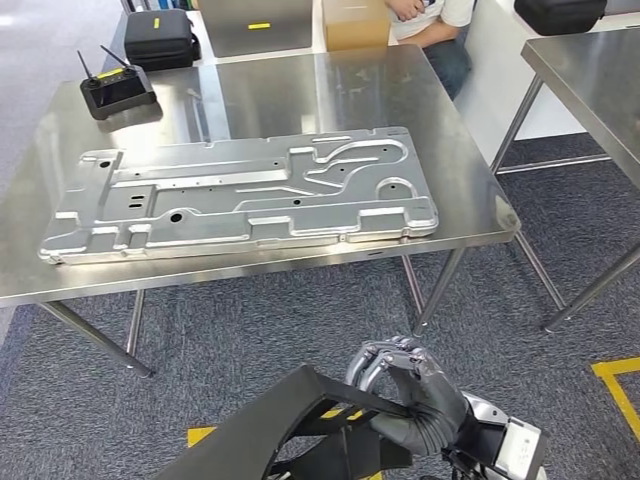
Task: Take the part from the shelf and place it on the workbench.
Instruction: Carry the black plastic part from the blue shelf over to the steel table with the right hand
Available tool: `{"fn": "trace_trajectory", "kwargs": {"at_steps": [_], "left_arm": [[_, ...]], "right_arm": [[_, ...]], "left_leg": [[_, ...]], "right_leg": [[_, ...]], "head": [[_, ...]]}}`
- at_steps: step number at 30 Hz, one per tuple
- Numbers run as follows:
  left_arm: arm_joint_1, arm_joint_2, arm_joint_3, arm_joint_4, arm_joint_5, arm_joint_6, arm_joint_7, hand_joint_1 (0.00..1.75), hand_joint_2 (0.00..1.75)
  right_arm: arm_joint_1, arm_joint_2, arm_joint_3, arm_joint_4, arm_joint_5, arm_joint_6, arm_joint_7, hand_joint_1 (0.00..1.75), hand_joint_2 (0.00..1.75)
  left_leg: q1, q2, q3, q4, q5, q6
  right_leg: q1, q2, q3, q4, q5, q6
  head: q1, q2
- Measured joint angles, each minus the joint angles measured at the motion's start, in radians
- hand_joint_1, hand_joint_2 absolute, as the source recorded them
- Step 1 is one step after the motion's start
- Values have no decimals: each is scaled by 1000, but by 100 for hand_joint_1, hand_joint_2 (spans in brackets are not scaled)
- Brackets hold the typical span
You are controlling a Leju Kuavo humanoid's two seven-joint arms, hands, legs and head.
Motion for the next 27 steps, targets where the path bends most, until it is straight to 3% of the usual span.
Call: {"fn": "trace_trajectory", "kwargs": {"at_steps": [1,2,4,5,6,8,11,12,14,15,16,17,19,20,21,25,27], "left_arm": [[2,0,0,0,0,-1,0,0,175],[3,-1,0,0,0,-2,-1,0,175],[3,-1,0,0,0,-2,-2,0,175],[3,-1,0,0,0,-2,-3,0,175],[3,-1,0,0,-1,-2,-3,0,175],[2,-1,-1,0,-1,-2,-3,0,175],[2,-2,0,0,-1,-2,-5,0,175],[2,-2,0,0,-1,-2,-5,0,175],[1,-2,0,0,-2,-4,-6,0,175],[0,-2,0,0,-2,-6,-6,0,175],[0,-3,-1,0,-2,-7,-6,0,175],[0,-3,-1,0,-3,-8,-6,0,175],[0,-3,-1,0,-3,-9,-6,0,175],[0,-3,-1,0,-3,-9,-6,0,175],[-1,-3,-1,0,-3,-9,-6,0,175],[-5,-4,-1,0,-3,-10,-6,0,175],[-9,-4,-1,0,-4,-10,-6,0,175]], "right_arm": [[2,0,0,0,1,0,1,175,175],[4,0,0,0,2,-1,1,175,175],[4,0,0,-1,2,-1,1,175,175],[4,0,0,-2,2,-1,1,175,175],[4,0,0,-3,2,-2,2,175,175],[5,0,0,-5,2,-2,2,175,175],[3,0,-2,-12,4,-2,2,175,175],[3,0,-2,-14,4,-2,2,175,175],[4,0,-4,-14,8,-2,2,175,175],[5,0,-4,-14,10,-2,2,175,175],[6,0,-5,-14,11,-3,2,175,175],[7,0,-5,-14,13,-3,2,175,175],[7,-1,-6,-14,15,-4,2,175,175],[7,-1,-6,-14,16,-5,2,175,175],[8,-1,-6,-15,16,-5,2,175,175],[16,-1,-7,-19,18,-8,2,175,175],[17,-1,-7,-23,19,-9,2,175,175]], "left_leg": [[0,0,-22,14,18,1],[0,0,-25,-12,59,4],[-3,0,3,-120,151,14],[-6,0,18,-165,178,19],[-10,0,28,-192,184,24],[-14,0,35,-214,169,30],[-3,0,58,-246,160,37],[0,1,68,-253,159,40],[1,1,82,-256,151,45],[1,2,89,-256,145,46],[1,2,97,-256,139,46],[1,1,106,-256,132,45],[3,0,128,-257,116,40],[2,-1,136,-256,108,34],[1,-1,139,-255,103,29],[-2,1,142,-257,91,15],[0,1,117,-200,62,6]], "right_leg": [[0,1,8,0,-6,0],[1,3,19,0,-13,1],[1,5,42,-1,-28,5],[1,6,48,-2,-34,9],[1,7,50,-3,-38,14],[1,8,47,-8,-39,25],[3,5,44,12,-59,39],[3,4,26,52,-78,41],[3,4,-48,179,-123,46],[3,4,-85,233,-130,48],[3,4,-108,255,-119,50],[3,4,-113,239,-86,51],[3,3,-80,129,2,51],[5,3,-61,76,30,49],[6,2,-47,40,39,43],[6,4,-32,12,19,19],[1,1,-19,6,11,7]], "head": [[0,0],[0,0],[0,0],[0,0],[0,0],[-1,0],[0,0],[0,0],[1,0],[1,0],[1,0],[1,0],[1,0],[1,0],[1,0],[0,0],[0,0]]}}
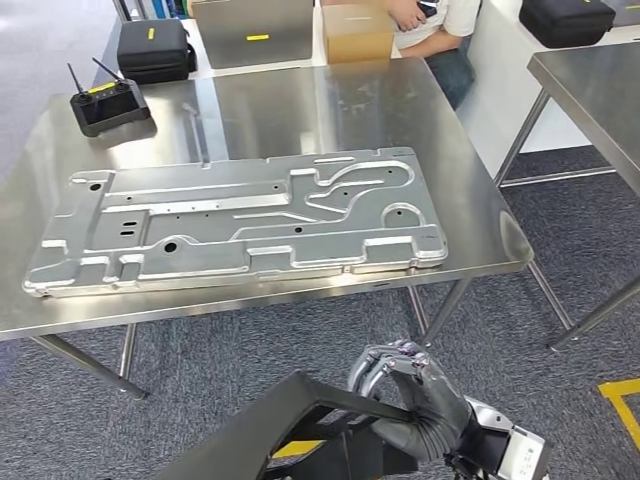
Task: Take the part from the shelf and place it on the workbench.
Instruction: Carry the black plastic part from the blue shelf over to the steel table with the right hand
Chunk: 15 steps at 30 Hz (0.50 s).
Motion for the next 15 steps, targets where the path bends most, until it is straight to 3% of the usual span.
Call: {"fn": "trace_trajectory", "kwargs": {"at_steps": [3,4,5,7,9,11,13,15], "left_arm": [[1,0,0,0,0,0,0,0,175],[4,0,0,0,0,0,0,0,175],[6,0,0,0,-1,-1,0,0,175],[8,-1,0,0,-3,-1,0,0,175],[8,0,0,0,-5,-1,0,0,175],[7,0,-1,0,-6,-1,0,0,175],[6,0,-1,0,-6,-1,-1,0,175],[6,-1,-1,0,-6,-1,-3,0,175]], "right_arm": [[3,0,0,-2,2,-1,0,175,175],[5,0,0,-2,2,-2,0,175,175],[6,0,0,-2,3,-2,0,175,175],[6,0,0,-4,5,-3,0,175,175],[6,0,-1,-5,8,-3,0,175,175],[7,0,-1,-7,11,-3,-1,175,175],[8,-1,-4,-12,14,-5,-1,175,175],[5,-4,-10,-16,14,-6,-1,175,175]], "left_leg": [[2,0,-114,187,-57,-7],[2,0,-142,219,-51,-6],[2,0,-154,215,-24,-4],[-1,-1,-130,115,68,6],[-9,-1,-101,28,123,20],[-16,-1,-93,1,117,31],[-14,0,-80,-26,106,36],[-5,0,-58,-50,103,39]], "right_leg": [[0,-3,15,-1,-14,-10],[0,-1,23,-1,-20,-10],[1,0,32,-1,-26,-10],[1,3,55,-2,-42,-7],[1,5,69,-4,-54,1],[0,6,68,-10,-56,13],[0,5,71,-17,-59,24],[2,3,59,20,-81,32]], "head": [[0,0],[0,0],[0,0],[0,0],[0,0],[-1,0],[-2,0],[-1,0]]}}
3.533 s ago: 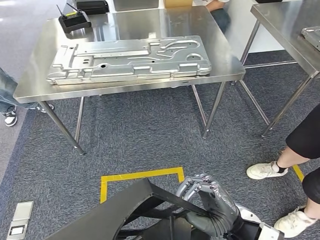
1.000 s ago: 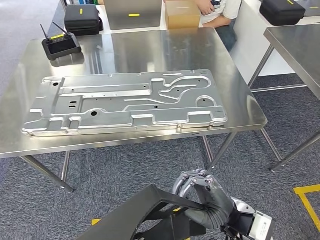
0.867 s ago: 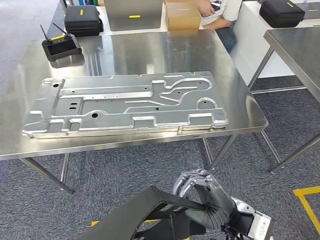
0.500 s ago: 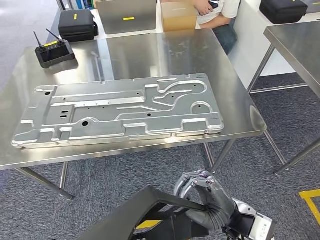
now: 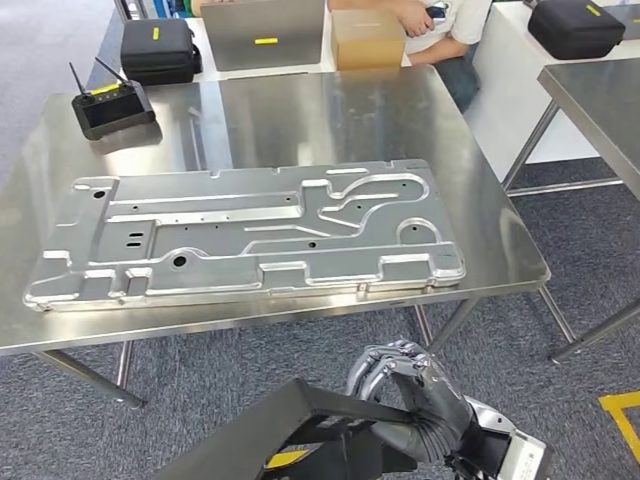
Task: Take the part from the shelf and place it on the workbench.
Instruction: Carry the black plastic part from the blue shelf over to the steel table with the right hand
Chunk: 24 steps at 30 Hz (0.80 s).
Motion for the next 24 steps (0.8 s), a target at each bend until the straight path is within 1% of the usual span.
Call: {"fn": "trace_trajectory", "kwargs": {"at_steps": [1,2,3,4,5,6,7,8,9,10,11,13,14,15,16,17,18,19,20,21,22,23,24], "left_arm": [[0,-1,0,0,0,0,-1,0,175],[0,-1,0,0,0,0,-1,0,175],[0,-1,0,0,0,0,-1,0,175],[1,-2,0,0,0,0,-1,0,175],[1,-2,0,0,0,0,-1,0,175],[1,-2,0,0,0,0,-1,0,175],[1,-2,0,0,0,0,-1,0,175],[0,-3,0,0,0,0,-1,0,175],[-1,-3,0,0,0,0,-1,0,175],[-3,-3,0,0,0,0,-2,0,175],[-4,-4,0,0,0,0,-2,0,175],[-8,-6,0,0,0,0,-2,0,175],[-10,-7,-1,0,0,0,-3,0,175],[-12,-8,-1,0,0,0,-3,0,175],[-13,-9,-1,0,0,0,-3,0,175],[-14,-9,-1,0,0,0,-3,0,175],[-13,-9,-1,0,0,0,-3,0,175],[-11,-9,-1,0,0,0,-3,0,175],[-9,-10,-1,0,0,0,-3,0,175],[-8,-10,-1,0,0,0,-3,0,175],[-7,-10,-1,0,0,0,-3,0,175],[-7,-10,-1,0,0,0,-3,0,175],[-7,-10,-1,0,0,-1,-4,0,175]], "right_arm": [[-1,-2,-4,-1,0,0,0,175,175],[-2,-5,-8,-2,0,-1,0,175,175],[-2,-8,-12,-2,0,-1,0,175,175],[-2,-11,-14,-2,0,-1,0,175,175],[-2,-14,-16,-2,0,-1,0,175,175],[-2,-16,-18,-2,0,0,0,175,175],[-2,-18,-20,-3,0,0,0,175,175],[-2,-19,-22,-2,0,0,0,175,175],[-3,-20,-24,-3,0,0,0,175,175],[-3,-21,-26,-4,0,1,1,175,175],[-3,-22,-28,-5,0,2,1,175,175],[-2,-23,-31,-8,1,3,2,175,175],[-2,-23,-31,-9,1,3,2,175,175],[-3,-23,-31,-11,1,4,2,175,175],[-4,-23,-31,-13,1,4,2,175,175],[-4,-23,-31,-13,2,4,3,175,175],[-3,-23,-31,-14,2,4,4,175,175],[-2,-24,-31,-14,3,4,7,175,175],[-2,-24,-31,-14,4,4,9,175,175],[-2,-24,-31,-14,4,4,11,175,175],[-2,-24,-32,-14,5,4,13,175,175],[-2,-24,-32,-14,7,4,14,175,175],[-3,-24,-32,-15,8,4,14,175,175]], "left_leg": [[3,0,11,-7,-2,2],[4,0,20,-10,-7,3],[4,0,28,-10,-13,4],[5,0,36,-10,-20,4],[5,0,46,-10,-27,3],[5,0,59,-10,-36,2],[6,-1,72,-10,-45,0],[5,-1,83,-10,-55,-5],[5,-2,90,-10,-62,-10],[4,-2,92,-10,-67,-15],[3,-1,91,-12,-70,-20],[3,0,94,-16,-75,-27],[3,0,94,-8,-82,-32],[4,0,84,18,-95,-37],[5,0,60,65,-115,-42],[6,0,22,131,-139,-46],[7,0,-23,201,-158,-50],[7,0,-62,253,-163,-51],[7,0,-86,272,-146,-51],[7,0,-92,251,-109,-48],[6,0,-82,198,-56,-44],[4,0,-66,144,-13,-36],[0,0,-52,100,19,-28]], "right_leg": [[0,0,-26,51,-21,2],[0,0,-64,117,-44,5],[0,0,-105,180,-60,7],[0,0,-138,221,-59,10],[0,0,-154,227,-37,11],[0,0,-151,192,6,12],[0,-1,-134,130,56,12],[1,-1,-115,75,93,10],[3,-2,-98,29,113,6],[6,-2,-89,4,115,1],[8,-1,-86,-1,106,-6],[6,0,-80,-14,95,-18],[4,-1,-73,-18,92,-24],[1,-3,-65,-22,88,-30],[-2,-5,-57,-25,84,-35],[-2,-6,-51,-26,78,-39],[-2,-7,-45,-26,73,-41],[-2,-6,-38,-26,66,-41],[-2,-4,-28,-26,59,-41],[-1,-3,-17,-26,52,-40],[-1,-1,-3,-26,43,-39],[-2,0,8,-28,34,-36],[-1,1,17,-29,27,-32]], "head": [[0,0],[0,0],[1,0],[1,0],[1,0],[1,0],[1,0],[0,0],[1,0],[1,0],[1,0],[1,0],[1,0],[0,0],[0,0],[-1,0],[-1,0],[-1,0],[-1,0],[-1,0],[-1,0],[-1,0],[-1,0]]}}
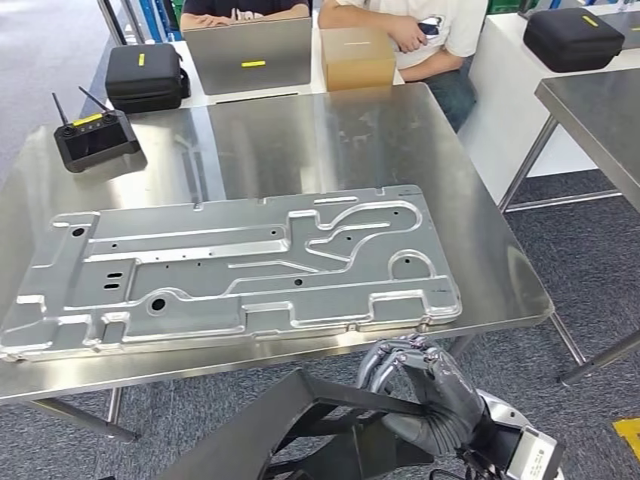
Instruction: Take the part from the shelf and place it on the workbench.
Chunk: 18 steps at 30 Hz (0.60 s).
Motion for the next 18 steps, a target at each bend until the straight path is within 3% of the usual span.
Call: {"fn": "trace_trajectory", "kwargs": {"at_steps": [1,3,7,12,18], "left_arm": [[0,0,0,0,0,0,0,0,175],[-1,-1,0,0,2,0,-2,0,175],[-4,-2,0,0,8,0,-8,0,175],[-6,-6,0,0,9,-1,-10,0,175],[-5,-6,0,0,10,-1,-10,0,175]], "right_arm": [[-1,0,0,-1,1,0,0,175,175],[-3,-1,-1,-3,3,0,1,175,175],[-4,-5,-6,-11,9,-3,2,175,175],[-4,-10,-17,-17,20,-20,2,175,175],[-4,-35,-51,-37,51,-40,10,175,175]], "left_leg": [[-4,0,9,-27,14,8],[-10,0,15,-45,12,18],[-3,-3,44,-98,-9,-3],[-3,-4,52,-100,-17,4],[-6,-2,53,-99,-18,7]], "right_leg": [[0,1,5,-2,-4,5],[-1,2,9,-8,-6,17],[4,0,14,-20,16,20],[5,-1,26,-33,17,20],[2,-1,42,-58,2,35]], "head": [[0,0],[-2,0],[-1,0],[-1,0],[-1,0]]}}
